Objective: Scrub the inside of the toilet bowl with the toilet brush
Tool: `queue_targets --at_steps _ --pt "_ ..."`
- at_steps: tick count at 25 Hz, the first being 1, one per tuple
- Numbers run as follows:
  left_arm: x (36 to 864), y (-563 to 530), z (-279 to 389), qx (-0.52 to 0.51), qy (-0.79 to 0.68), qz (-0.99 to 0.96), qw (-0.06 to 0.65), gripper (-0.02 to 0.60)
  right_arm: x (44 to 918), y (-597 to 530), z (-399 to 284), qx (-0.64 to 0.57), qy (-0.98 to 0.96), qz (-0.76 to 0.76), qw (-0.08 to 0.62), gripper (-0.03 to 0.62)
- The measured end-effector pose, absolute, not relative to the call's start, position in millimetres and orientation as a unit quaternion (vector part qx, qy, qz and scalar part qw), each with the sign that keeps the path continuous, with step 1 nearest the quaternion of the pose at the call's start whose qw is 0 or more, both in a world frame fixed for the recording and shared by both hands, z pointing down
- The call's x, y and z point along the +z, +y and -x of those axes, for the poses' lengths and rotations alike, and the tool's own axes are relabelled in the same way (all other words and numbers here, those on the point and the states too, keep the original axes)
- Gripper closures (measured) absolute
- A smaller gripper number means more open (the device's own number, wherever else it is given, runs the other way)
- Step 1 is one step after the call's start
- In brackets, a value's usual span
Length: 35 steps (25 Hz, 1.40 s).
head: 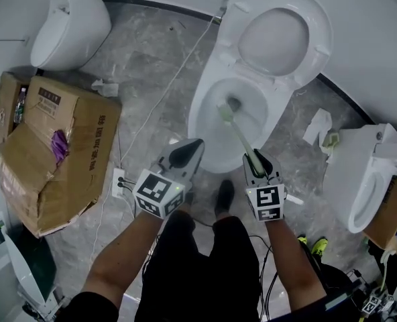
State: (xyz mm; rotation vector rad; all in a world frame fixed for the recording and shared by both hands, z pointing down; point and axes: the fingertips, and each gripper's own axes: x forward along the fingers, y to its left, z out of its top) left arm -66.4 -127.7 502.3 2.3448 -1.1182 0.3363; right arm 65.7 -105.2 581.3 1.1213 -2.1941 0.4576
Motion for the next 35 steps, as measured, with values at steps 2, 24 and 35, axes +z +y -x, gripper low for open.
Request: queue_targets --at_steps 2,24,35 --pt "511 -131 68 0.129 -0.412 -0.864 0.262 0.572 592 -107 -61 0.174 -0.833 -0.418 0.318 0.477" --pt "560 -137 85 0.14 -0.408 -0.85 0.303 0.572 650 -130 -14 0.172 -0.842 -0.382 0.339 0.477" --pt "560 -141 87 0.141 -0.412 -0.845 0.31 0.572 649 -159 -12 0.156 -0.839 -0.391 0.344 0.477"
